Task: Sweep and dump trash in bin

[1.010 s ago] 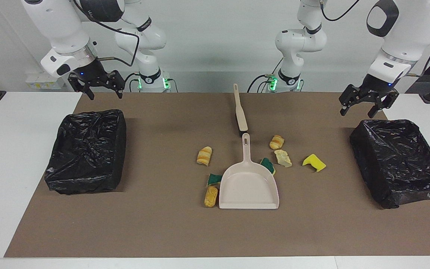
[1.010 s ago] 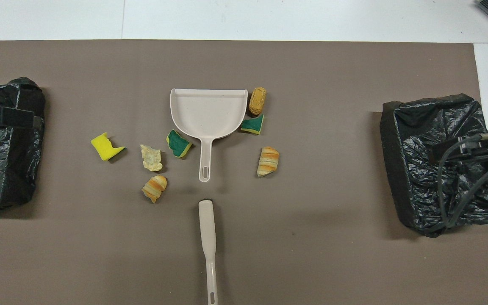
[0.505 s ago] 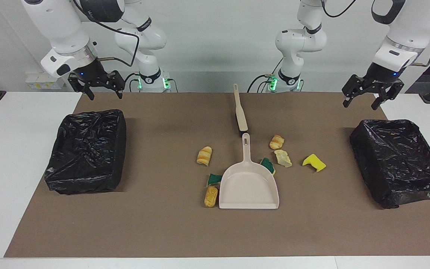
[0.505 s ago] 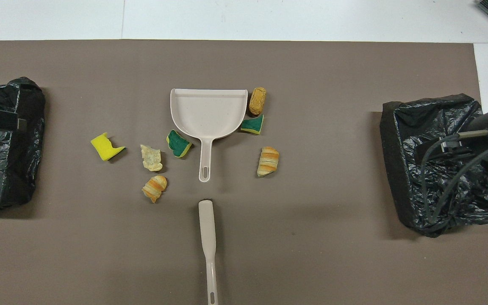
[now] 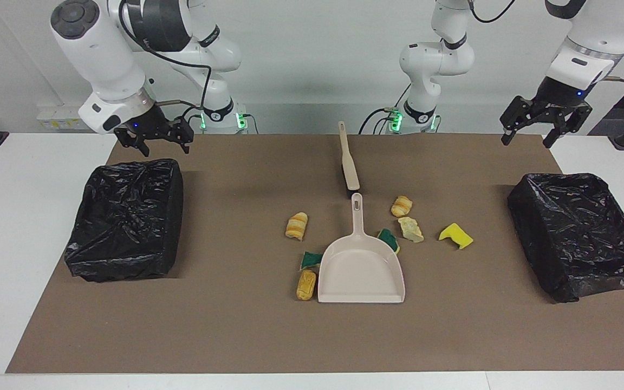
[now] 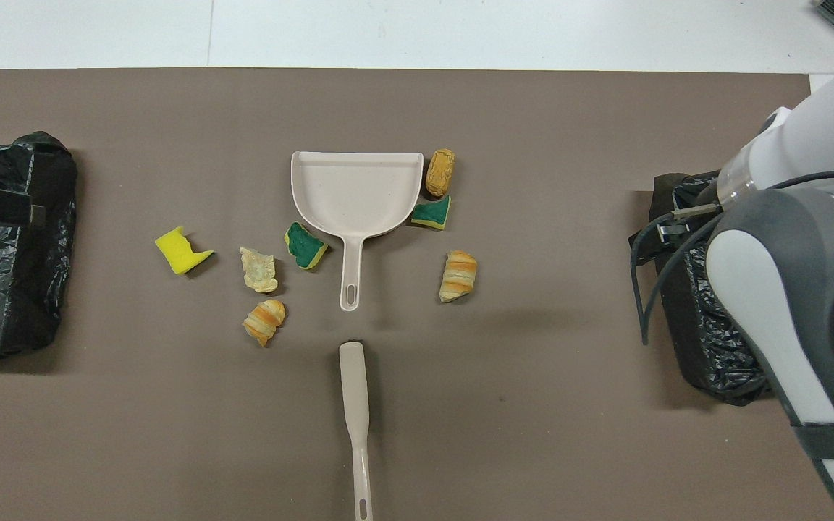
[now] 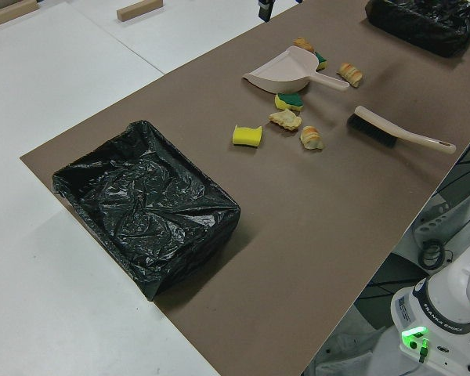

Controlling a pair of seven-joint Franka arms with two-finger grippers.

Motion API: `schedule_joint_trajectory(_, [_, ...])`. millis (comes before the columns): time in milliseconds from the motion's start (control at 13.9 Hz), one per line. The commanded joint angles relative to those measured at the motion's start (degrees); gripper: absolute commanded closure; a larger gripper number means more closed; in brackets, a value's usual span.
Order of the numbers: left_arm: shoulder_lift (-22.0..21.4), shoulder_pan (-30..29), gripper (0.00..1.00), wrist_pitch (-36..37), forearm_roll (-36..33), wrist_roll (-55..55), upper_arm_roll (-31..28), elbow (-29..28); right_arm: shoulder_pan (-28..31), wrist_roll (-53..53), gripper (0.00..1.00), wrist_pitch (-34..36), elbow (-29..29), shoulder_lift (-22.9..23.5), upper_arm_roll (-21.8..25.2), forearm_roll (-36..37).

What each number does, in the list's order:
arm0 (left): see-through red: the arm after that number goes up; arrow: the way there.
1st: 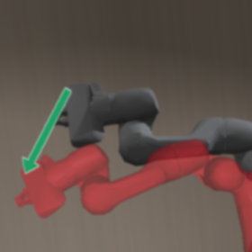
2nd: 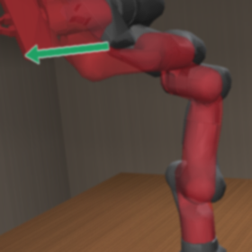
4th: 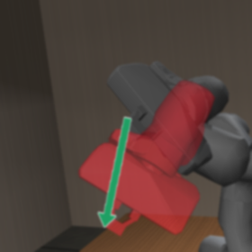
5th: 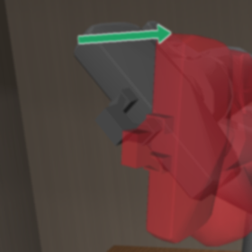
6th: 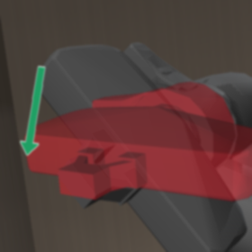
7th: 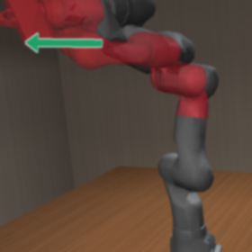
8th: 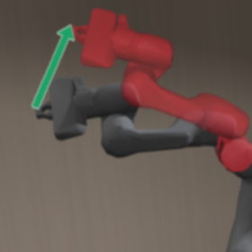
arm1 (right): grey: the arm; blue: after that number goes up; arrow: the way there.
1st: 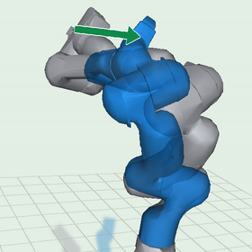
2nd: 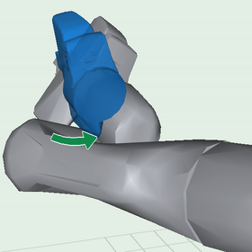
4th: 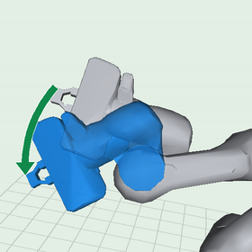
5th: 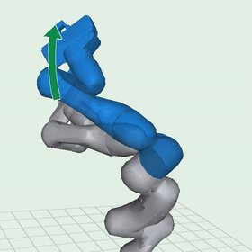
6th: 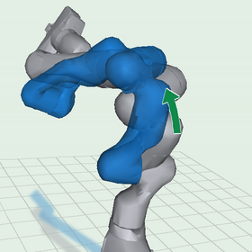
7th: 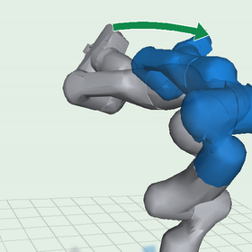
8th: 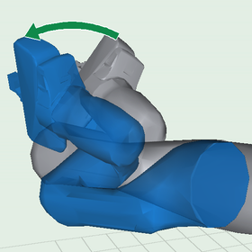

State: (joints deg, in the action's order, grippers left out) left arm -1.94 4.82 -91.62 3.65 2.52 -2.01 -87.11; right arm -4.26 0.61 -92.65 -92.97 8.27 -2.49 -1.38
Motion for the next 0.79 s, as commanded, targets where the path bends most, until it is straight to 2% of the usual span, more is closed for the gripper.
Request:
schedule_joint_trajectory(0, [-0.95, 1.77, 0.0, 1.79, -1.19, -2.16, 1.21, -0.94, -0.75, -2.19, 0.0, -1.22, 1.21, 1.31, -0.15, -0.11])
schedule_joint_trajectory(289, [-4.38, 8.0, 0.0, -0.05, -0.83, -7.5, 1.48, -8.67, -1.89, -4.56, 0.0, -1.57, 1.21, 2.19, -0.15, -0.64])
schedule_joint_trajectory(577, [-13.68, 16.96, 0.0, -10.49, -0.83, -17.7, 1.57, -26.32, -2.25, -5.26, 0.0, -3.86, 1.12, 2.62, -0.15, -3.26])
schedule_joint_trajectory(721, [-17.21, 21.09, 0.0, -12.18, -0.75, -20.35, 1.57, -33.28, -2.51, -5.71, 0.0, -4.91, 1.12, 3.33, -0.23, -5.21])
